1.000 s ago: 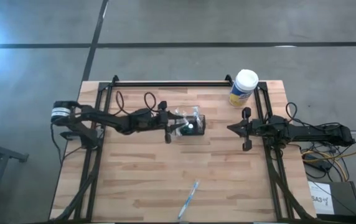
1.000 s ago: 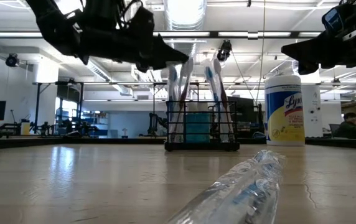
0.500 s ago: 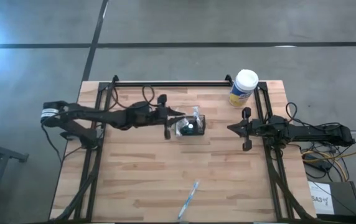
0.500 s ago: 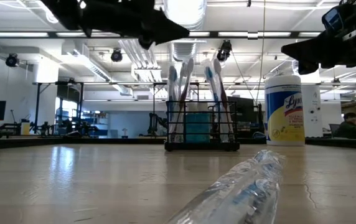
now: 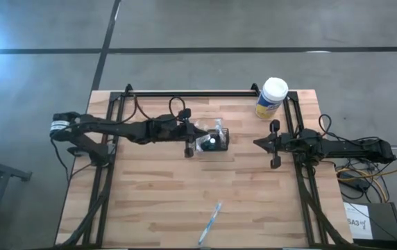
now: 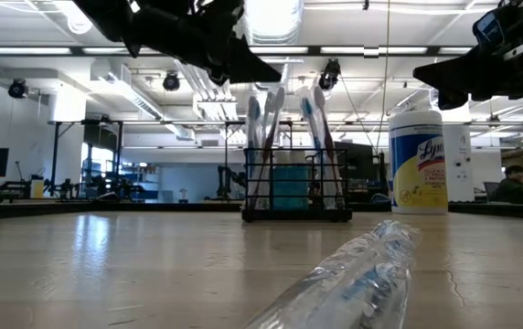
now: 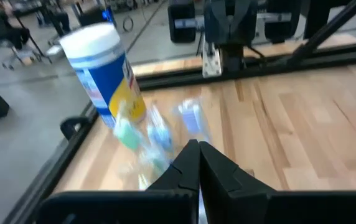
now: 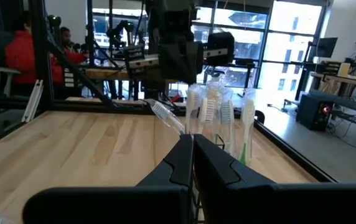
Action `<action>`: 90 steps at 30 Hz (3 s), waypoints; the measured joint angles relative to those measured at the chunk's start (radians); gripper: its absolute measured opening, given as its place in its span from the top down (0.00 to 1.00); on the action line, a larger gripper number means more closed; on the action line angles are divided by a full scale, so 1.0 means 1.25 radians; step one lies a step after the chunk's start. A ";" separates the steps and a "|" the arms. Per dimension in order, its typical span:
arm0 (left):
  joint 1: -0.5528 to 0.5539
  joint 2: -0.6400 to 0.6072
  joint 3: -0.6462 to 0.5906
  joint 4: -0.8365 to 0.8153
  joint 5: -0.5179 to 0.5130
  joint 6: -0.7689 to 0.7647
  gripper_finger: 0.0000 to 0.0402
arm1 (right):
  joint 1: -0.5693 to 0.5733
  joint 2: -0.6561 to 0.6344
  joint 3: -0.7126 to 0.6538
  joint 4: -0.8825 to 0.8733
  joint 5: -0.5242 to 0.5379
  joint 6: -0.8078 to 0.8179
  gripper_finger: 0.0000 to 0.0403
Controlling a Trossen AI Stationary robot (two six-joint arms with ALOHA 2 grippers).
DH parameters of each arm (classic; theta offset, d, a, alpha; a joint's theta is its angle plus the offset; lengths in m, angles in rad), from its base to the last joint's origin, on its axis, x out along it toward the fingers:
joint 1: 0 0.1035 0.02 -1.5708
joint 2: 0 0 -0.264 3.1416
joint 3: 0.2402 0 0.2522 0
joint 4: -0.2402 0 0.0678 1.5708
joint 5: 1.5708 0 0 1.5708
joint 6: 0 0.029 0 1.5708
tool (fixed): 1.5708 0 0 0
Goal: Pick & Place toothbrushing station
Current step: Put the blue toothbrush into the black wire organizer
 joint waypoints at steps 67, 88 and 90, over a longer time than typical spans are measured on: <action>-0.078 -0.708 -0.695 0.207 -0.118 -0.225 0.98 | 0.091 0.282 0.195 -0.126 0.071 0.026 0.98; -0.078 -0.707 -0.695 0.136 0.005 -0.267 0.97 | 0.505 0.958 0.756 -0.433 0.202 0.599 0.98; -0.078 -0.708 -0.695 0.119 0.038 -0.265 0.97 | 0.514 1.027 0.815 -0.436 0.177 0.625 0.98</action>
